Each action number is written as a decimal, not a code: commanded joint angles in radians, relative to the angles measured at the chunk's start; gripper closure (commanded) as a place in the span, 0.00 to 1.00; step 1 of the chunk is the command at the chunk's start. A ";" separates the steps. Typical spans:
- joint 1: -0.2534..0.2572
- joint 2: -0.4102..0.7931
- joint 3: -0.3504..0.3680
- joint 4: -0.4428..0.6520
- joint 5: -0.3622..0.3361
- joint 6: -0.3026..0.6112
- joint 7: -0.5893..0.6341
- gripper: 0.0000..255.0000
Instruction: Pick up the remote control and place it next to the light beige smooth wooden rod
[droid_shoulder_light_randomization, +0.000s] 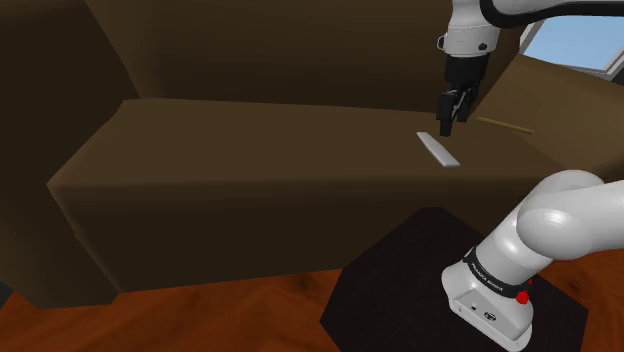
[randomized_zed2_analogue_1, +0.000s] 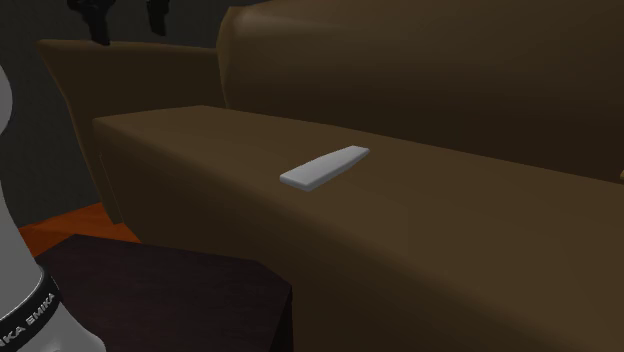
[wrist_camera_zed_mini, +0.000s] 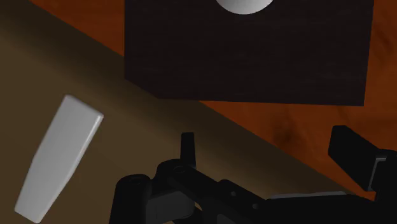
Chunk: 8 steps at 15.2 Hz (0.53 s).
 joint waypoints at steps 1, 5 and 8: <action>0.000 0.000 0.000 0.000 0.000 0.000 0.000 0.00; -0.057 0.036 -0.065 -0.049 -0.042 0.132 0.001 0.00; -0.100 0.076 -0.115 -0.074 -0.070 0.233 0.002 0.00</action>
